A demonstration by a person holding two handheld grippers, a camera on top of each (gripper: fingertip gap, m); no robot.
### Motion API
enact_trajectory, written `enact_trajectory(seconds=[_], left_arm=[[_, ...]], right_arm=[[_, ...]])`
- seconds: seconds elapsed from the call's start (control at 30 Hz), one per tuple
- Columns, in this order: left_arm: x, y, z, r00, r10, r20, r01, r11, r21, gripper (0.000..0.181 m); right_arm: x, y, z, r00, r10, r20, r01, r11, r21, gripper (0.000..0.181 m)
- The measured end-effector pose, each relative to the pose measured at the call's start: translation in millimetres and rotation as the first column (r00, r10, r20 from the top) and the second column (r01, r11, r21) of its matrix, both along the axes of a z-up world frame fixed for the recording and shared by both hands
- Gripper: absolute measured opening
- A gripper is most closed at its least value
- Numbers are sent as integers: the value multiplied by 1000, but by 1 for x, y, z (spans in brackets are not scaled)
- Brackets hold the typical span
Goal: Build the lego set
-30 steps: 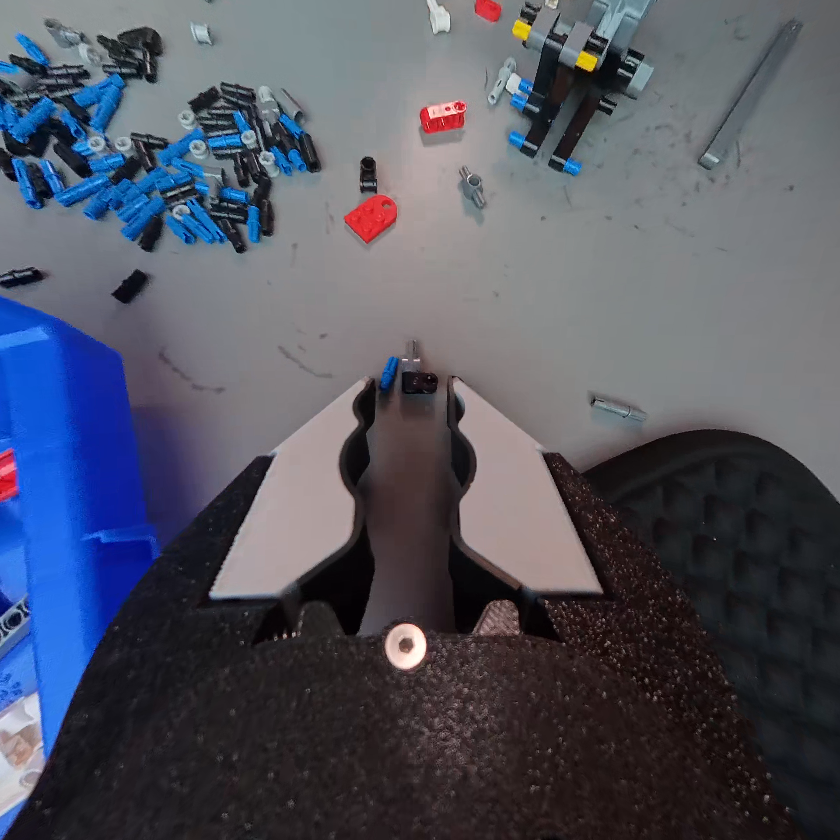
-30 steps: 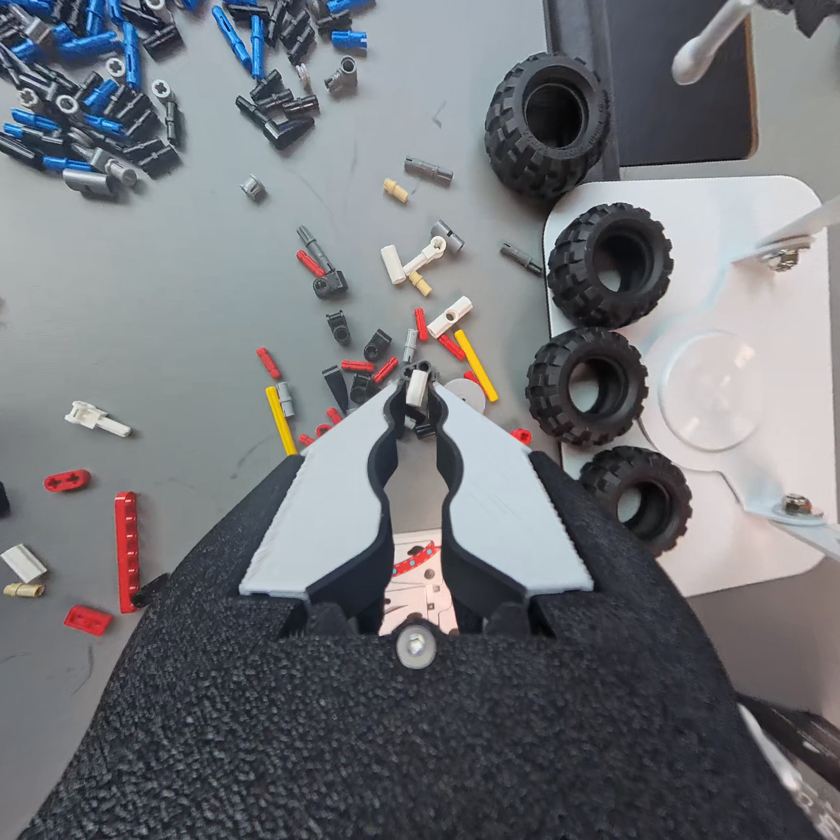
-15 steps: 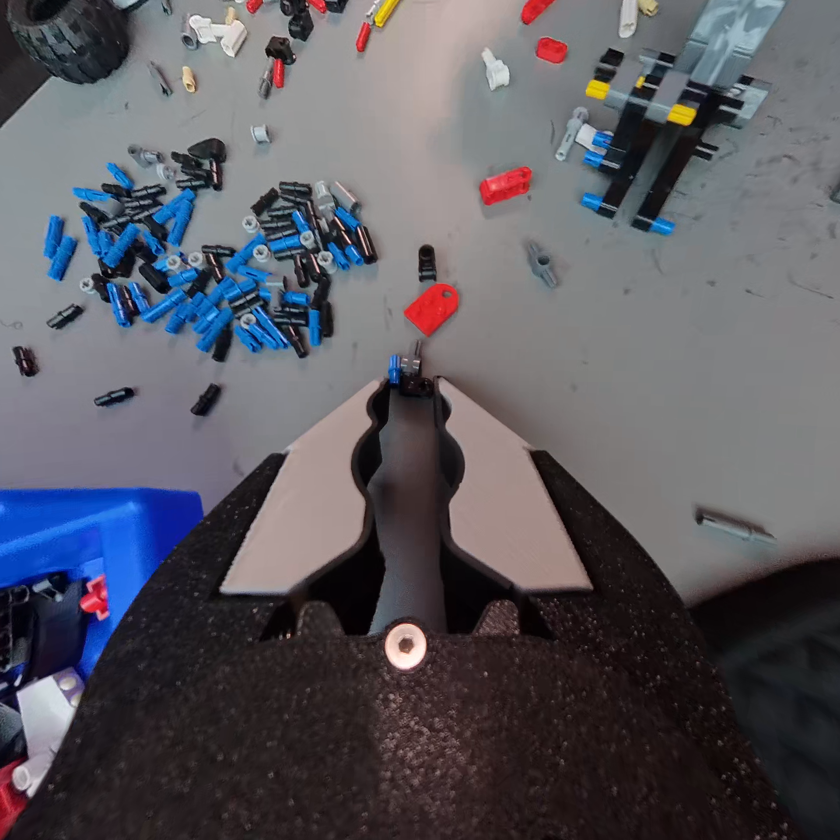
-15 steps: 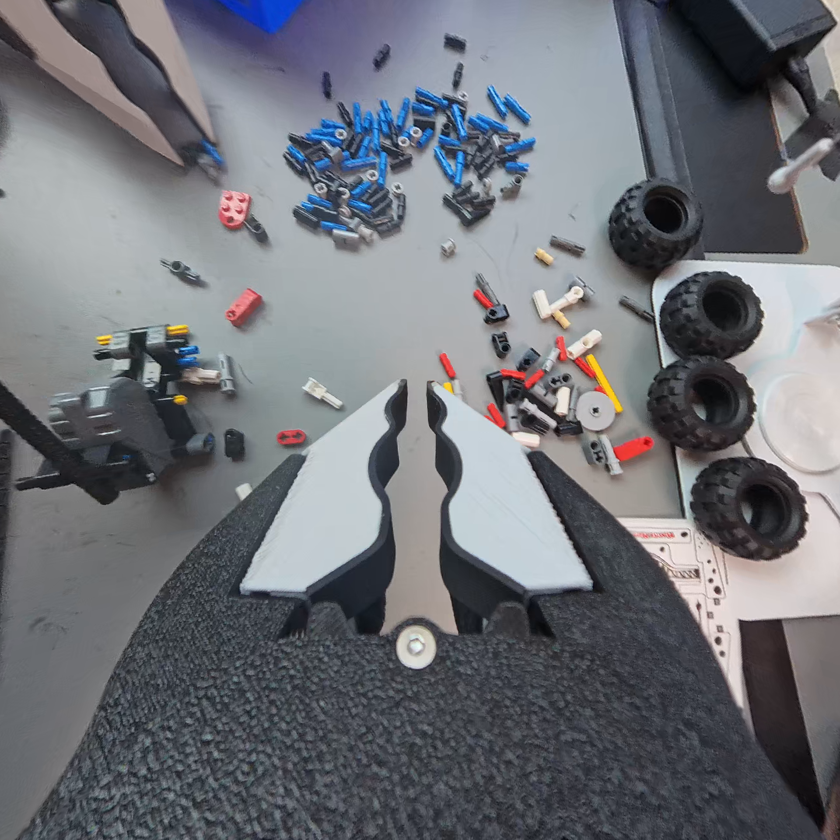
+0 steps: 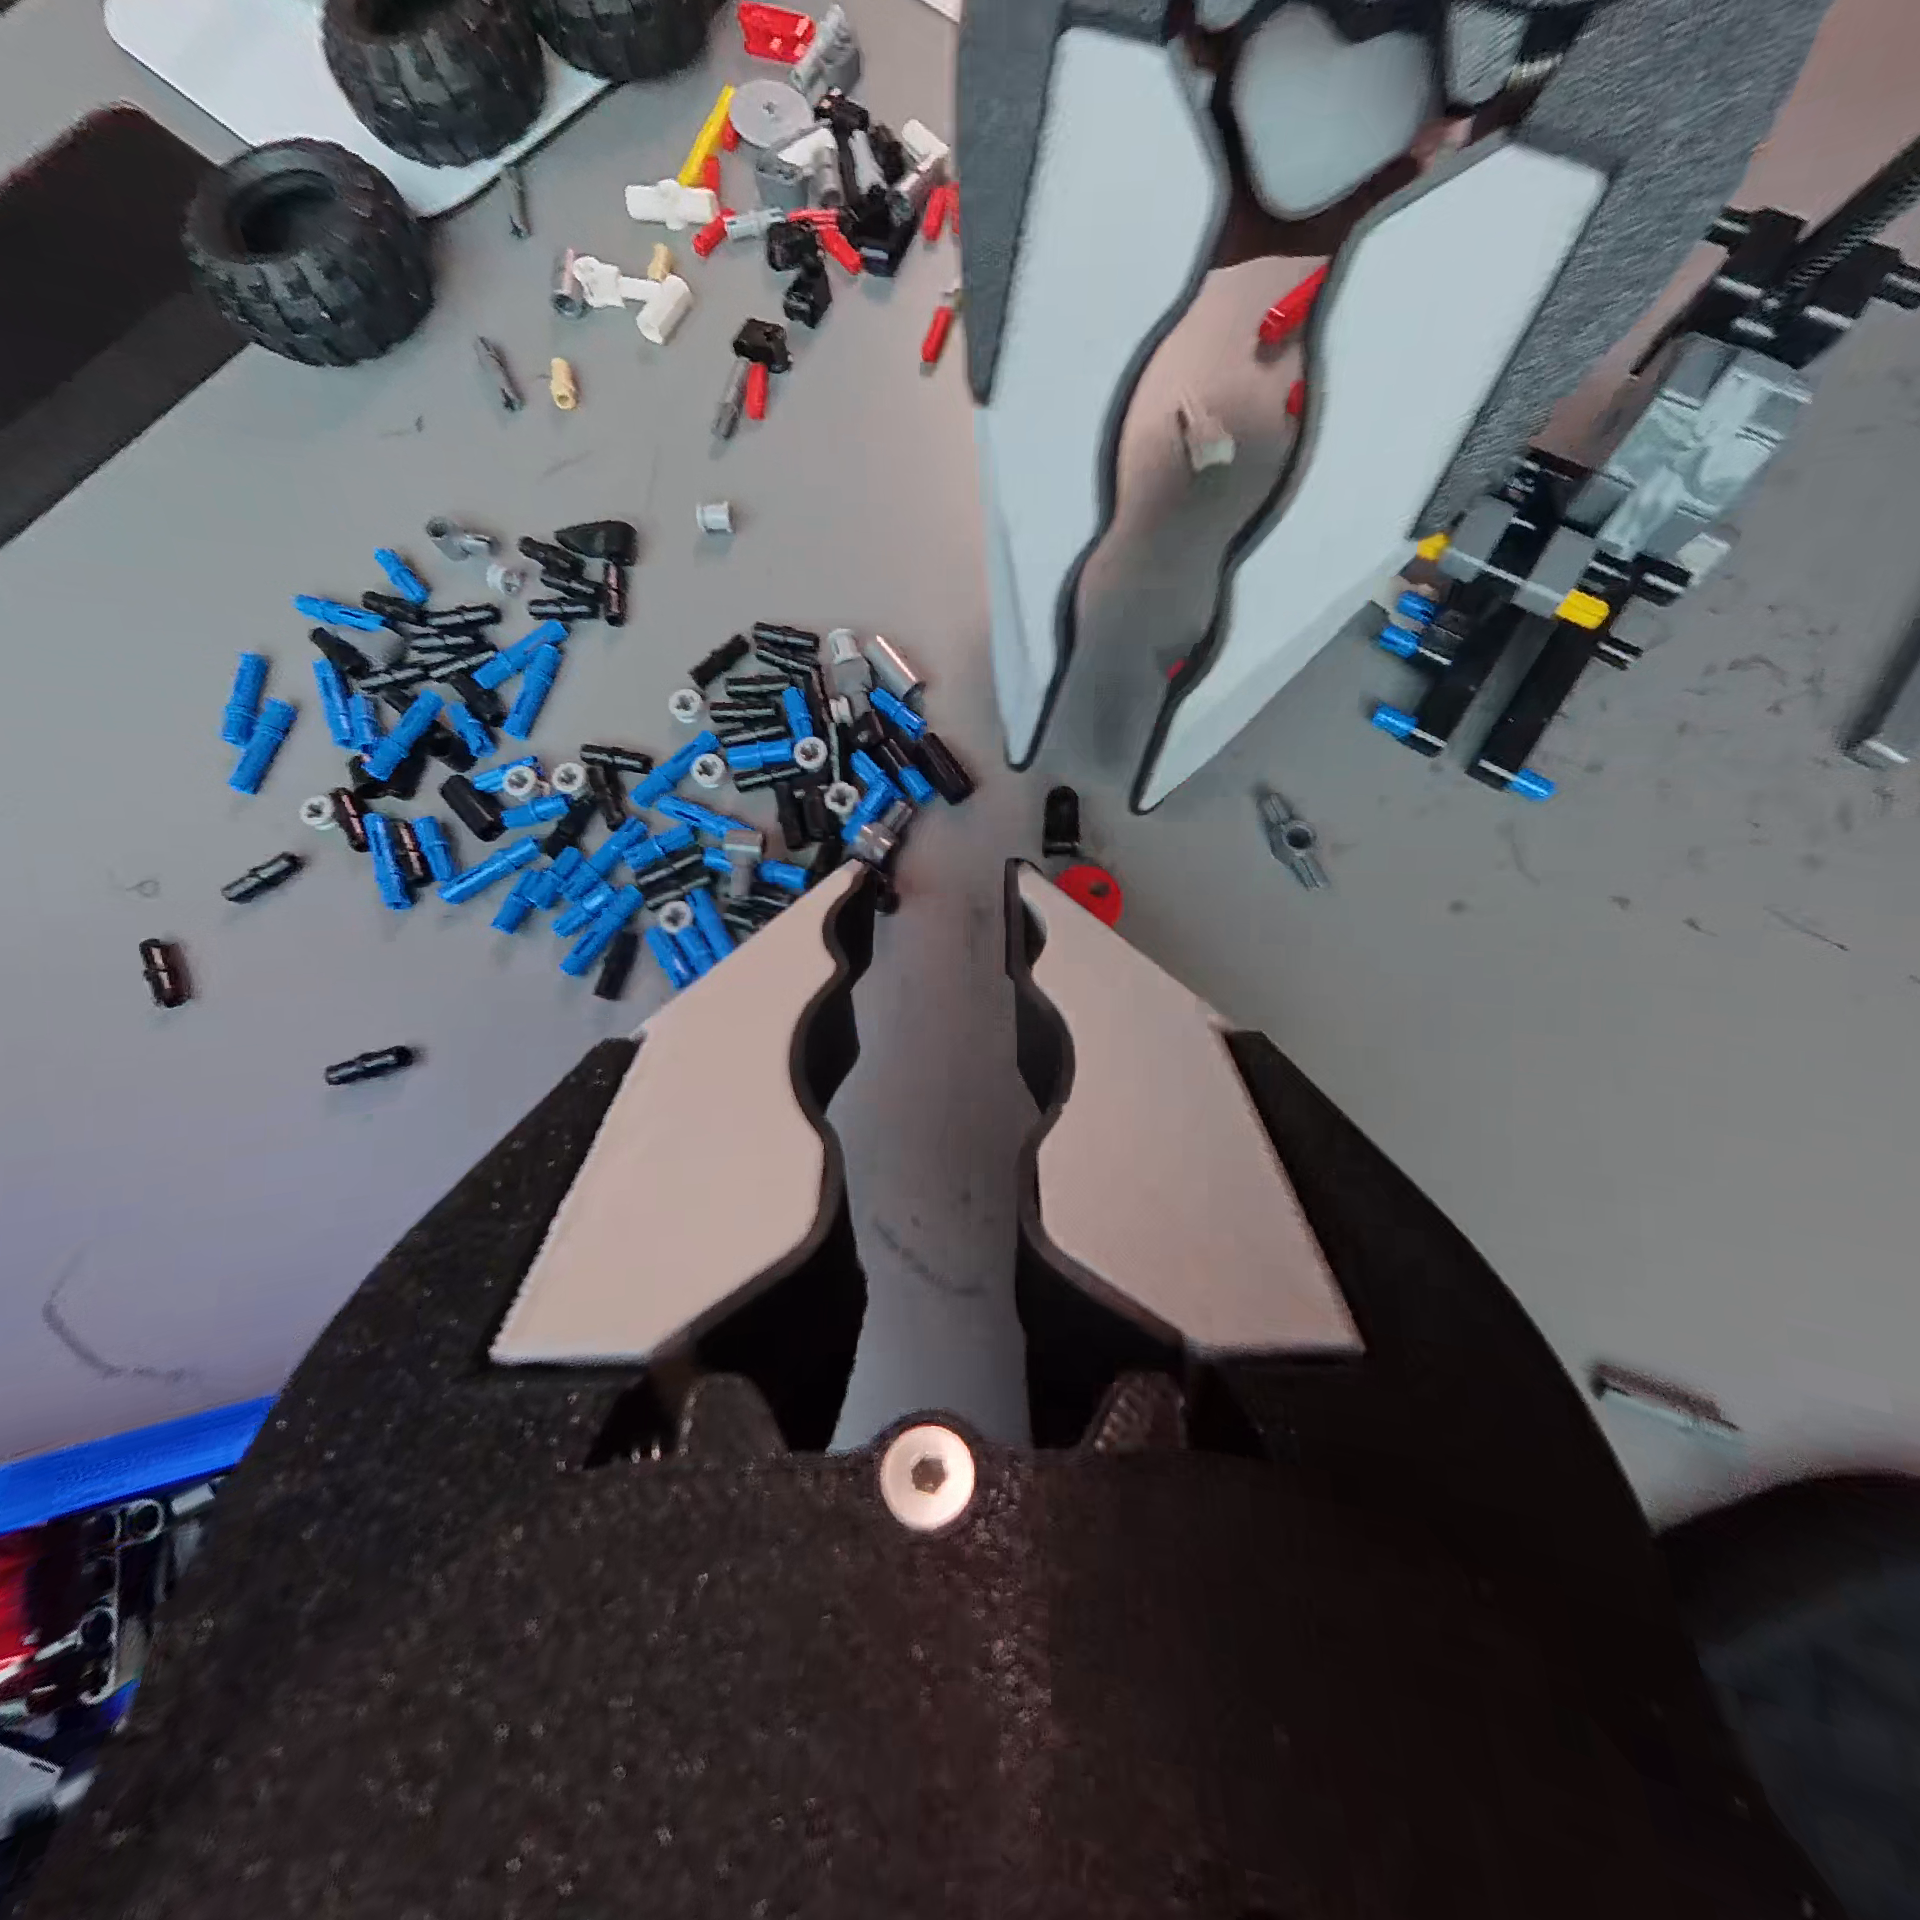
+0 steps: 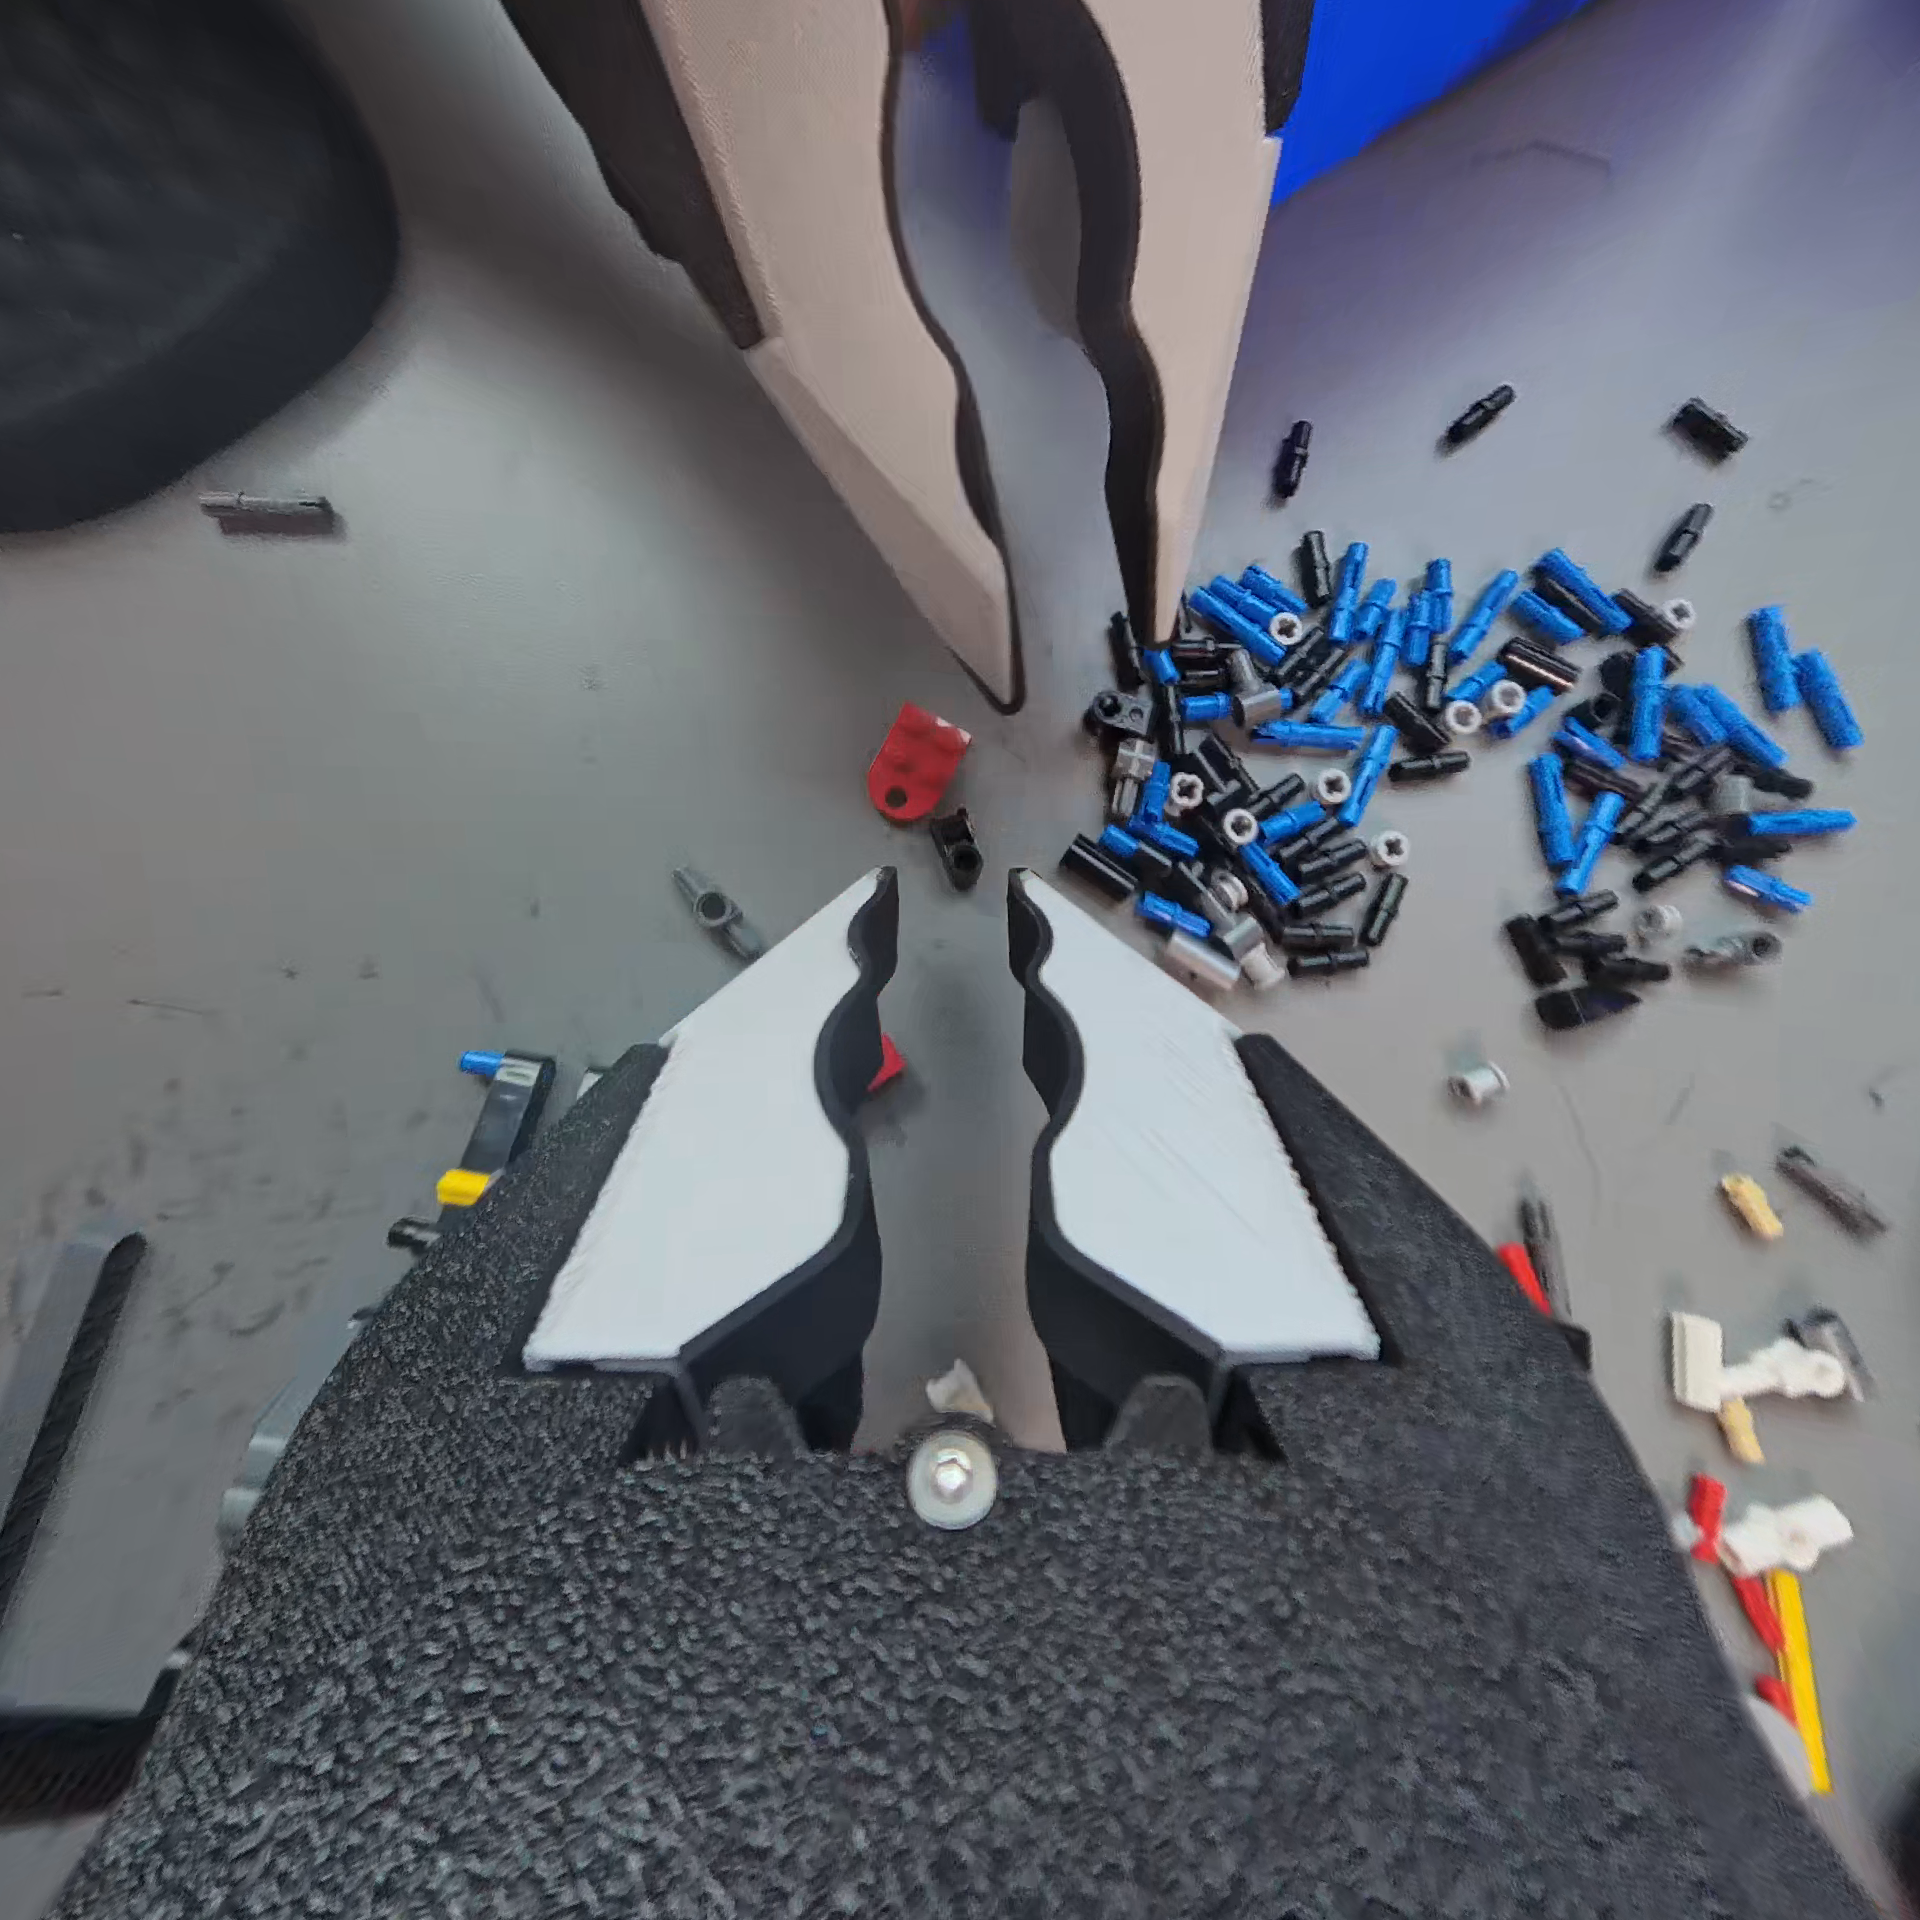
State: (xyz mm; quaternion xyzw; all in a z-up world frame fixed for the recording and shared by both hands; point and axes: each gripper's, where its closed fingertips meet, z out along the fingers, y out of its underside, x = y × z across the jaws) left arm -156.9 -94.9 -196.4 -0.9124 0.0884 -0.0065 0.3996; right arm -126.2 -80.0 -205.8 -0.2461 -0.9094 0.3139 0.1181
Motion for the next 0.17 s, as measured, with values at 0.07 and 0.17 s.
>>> enact_trajectory(seconds=[0.07,0.17], left_arm=[[11,-10,-2,998,-49,47,50,999,-16,27],[21,-17,-11,993,-79,84,83,996,-41,29]], right_arm=[[-6,-5,-14,999,37,28,-39,998,58,20],[-6,-6,-11,995,72,69,-75,996,42,7]])
